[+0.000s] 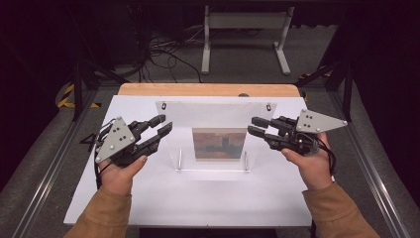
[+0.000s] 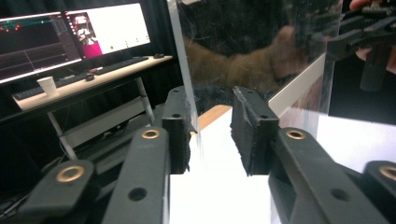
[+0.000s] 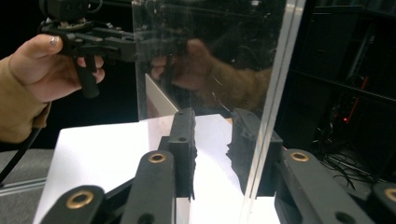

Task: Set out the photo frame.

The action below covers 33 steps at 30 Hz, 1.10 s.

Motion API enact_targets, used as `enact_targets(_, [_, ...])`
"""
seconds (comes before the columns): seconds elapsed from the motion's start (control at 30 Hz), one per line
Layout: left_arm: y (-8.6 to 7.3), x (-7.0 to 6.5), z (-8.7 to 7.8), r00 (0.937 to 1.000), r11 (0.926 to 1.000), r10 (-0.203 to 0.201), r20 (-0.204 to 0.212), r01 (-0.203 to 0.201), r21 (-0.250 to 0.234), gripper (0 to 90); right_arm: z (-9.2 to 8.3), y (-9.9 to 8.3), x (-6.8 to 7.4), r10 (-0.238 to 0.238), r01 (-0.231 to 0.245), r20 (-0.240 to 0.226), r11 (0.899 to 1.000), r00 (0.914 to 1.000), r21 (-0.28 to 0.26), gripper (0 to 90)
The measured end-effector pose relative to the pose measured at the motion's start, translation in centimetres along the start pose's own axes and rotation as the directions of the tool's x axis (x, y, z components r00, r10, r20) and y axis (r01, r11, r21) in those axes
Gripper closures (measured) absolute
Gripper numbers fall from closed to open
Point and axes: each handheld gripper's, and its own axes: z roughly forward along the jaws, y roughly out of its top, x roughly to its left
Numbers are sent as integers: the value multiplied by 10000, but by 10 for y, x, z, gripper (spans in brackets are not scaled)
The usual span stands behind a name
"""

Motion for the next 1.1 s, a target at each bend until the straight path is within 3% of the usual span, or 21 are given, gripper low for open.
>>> enact_targets(0.2, [-7, 7, 19, 9994, 9995, -297, -180, 294, -137, 588, 8, -3, -7, -138, 137, 565, 9999, 9983, 27, 592])
enact_targets(0.33, [-11, 7, 30, 9990, 9997, -190, -404, 184, -138, 514, 13, -8, -14, -127, 98, 948, 9995, 9954, 304, 519])
enact_targets(0.47, [-14, 10, 36, 9985, 9990, -368, -415, 358, -259, 485, 15, -13, -17, 45, -113, 1294, 9986, 9916, 515, 448])
enact_targets(0.73, [-25, 16, 46, 9954, 9953, -946, -173, 949, 164, 392, 12, -19, -21, 527, -637, 1797, 9964, 9823, 565, 284])
enact_targets(1.0, [-30, 16, 44, 9944, 9934, -1050, -81, 1053, 453, 344, 2, -22, -20, 653, -792, 2137, 9952, 9747, 573, 231])
enact_targets(1.1, [-31, 16, 35, 9941, 9924, -1079, -121, 1084, 579, 331, -3, -22, -17, 749, -920, 2241, 9935, 9717, 672, 225])
